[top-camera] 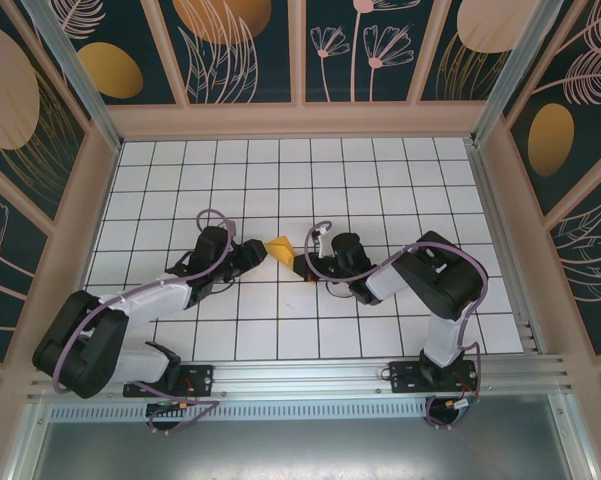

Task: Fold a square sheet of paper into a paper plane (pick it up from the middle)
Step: Fold the wing for the fifth time at the center of the table.

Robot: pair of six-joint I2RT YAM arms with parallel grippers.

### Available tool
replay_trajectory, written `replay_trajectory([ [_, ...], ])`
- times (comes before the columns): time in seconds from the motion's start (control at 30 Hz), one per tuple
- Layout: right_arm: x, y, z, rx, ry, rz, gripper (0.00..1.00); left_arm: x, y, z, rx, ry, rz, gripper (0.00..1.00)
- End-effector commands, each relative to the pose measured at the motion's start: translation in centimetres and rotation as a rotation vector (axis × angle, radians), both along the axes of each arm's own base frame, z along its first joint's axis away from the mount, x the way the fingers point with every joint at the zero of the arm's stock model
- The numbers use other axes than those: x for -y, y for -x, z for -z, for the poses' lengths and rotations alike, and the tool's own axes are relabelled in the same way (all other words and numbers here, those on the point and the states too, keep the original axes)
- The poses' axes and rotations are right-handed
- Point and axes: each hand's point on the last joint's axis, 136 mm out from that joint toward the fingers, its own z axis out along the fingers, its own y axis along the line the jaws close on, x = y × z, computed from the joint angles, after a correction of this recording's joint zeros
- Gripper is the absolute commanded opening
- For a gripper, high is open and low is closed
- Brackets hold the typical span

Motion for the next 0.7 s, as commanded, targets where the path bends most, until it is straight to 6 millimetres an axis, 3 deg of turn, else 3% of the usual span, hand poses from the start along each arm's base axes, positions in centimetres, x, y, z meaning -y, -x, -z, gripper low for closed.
replay_trajectory([
  [0.0,0.2,-0.1,-2.2,-0.005,-0.102,0.012,0.0,1.9,-0.6,-0.8,0.046,0.027,0.052,0.54],
  [0.67,2.5,-0.4,-0.4,-0.146,-0.125,0.116,0.0,5.9,-2.3,0.6,0.038,0.018,0.126,0.44],
])
